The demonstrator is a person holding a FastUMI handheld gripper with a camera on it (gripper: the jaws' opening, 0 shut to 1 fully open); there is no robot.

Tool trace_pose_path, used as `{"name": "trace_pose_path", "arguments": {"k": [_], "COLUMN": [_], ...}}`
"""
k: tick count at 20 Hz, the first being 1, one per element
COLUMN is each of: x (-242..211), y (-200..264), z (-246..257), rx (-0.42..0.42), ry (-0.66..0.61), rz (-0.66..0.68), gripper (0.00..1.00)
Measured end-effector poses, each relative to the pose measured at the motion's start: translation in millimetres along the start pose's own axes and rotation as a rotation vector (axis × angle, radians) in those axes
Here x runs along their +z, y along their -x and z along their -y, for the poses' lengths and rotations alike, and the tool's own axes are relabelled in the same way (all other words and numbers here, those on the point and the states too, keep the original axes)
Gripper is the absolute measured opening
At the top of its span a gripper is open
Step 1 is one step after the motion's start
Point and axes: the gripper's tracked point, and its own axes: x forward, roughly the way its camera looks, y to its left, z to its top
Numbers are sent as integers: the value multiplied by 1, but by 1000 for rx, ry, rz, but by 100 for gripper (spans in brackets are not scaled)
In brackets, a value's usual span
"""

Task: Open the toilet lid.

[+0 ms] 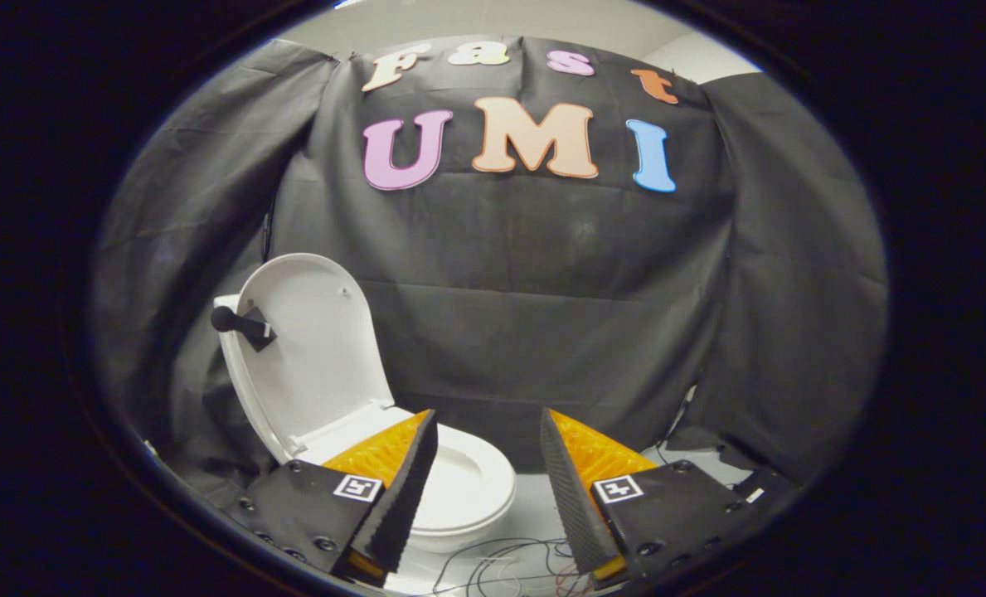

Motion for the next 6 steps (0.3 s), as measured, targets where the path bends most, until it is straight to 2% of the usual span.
{"name": "trace_pose_path", "arguments": {"k": [4,6], "x": [4,-10], "y": [6,16], "z": [-12,-16], "rx": [41,76], "ry": [10,-20], "rz": [26,-22], "gripper": [77,77]}}
